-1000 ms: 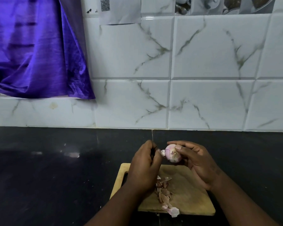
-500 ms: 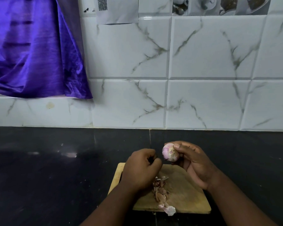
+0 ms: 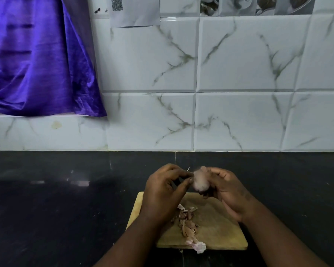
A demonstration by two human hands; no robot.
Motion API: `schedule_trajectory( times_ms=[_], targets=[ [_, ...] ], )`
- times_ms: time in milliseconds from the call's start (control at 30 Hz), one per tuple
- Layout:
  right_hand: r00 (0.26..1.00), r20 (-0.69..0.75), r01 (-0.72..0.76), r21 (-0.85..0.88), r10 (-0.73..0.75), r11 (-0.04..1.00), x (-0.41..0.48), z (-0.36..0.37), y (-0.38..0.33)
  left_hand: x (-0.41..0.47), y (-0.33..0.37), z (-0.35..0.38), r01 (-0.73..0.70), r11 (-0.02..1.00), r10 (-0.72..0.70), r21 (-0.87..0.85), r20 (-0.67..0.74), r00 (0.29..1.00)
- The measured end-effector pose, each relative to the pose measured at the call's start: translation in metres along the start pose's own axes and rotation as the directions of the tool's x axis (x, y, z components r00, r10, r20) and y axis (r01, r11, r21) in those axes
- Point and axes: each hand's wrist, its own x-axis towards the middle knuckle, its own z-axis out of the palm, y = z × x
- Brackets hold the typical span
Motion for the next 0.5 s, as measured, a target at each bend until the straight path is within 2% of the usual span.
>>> schedule_trajectory(
  times_ms=[133, 367, 500],
  targets=[
    [1.000, -0.005, 0.004, -0.025, -0.004, 1.000, 0.0002, 0.0002, 0.0010, 0.0002, -0.0018, 0.0003, -0.028, 0.999, 0.028, 0.017, 0.008, 1.000],
    [1.000, 0.007, -0.005, -0.089, 0.006, 0.996, -0.0010, -0.0018, 0.0027, -0.0016, -0.0023, -0.0006, -0.150, 0.970, 0.132, 0.193, 0.101, 0.986],
    [1.000, 0.019, -0.013, -0.112, 0.015, 0.994, -0.0018, -0.0011, 0.0015, -0.0014, -0.0027, -0.0011, -0.170, 0.961, 0.150, 0.218, 0.106, 0.983]
  ],
)
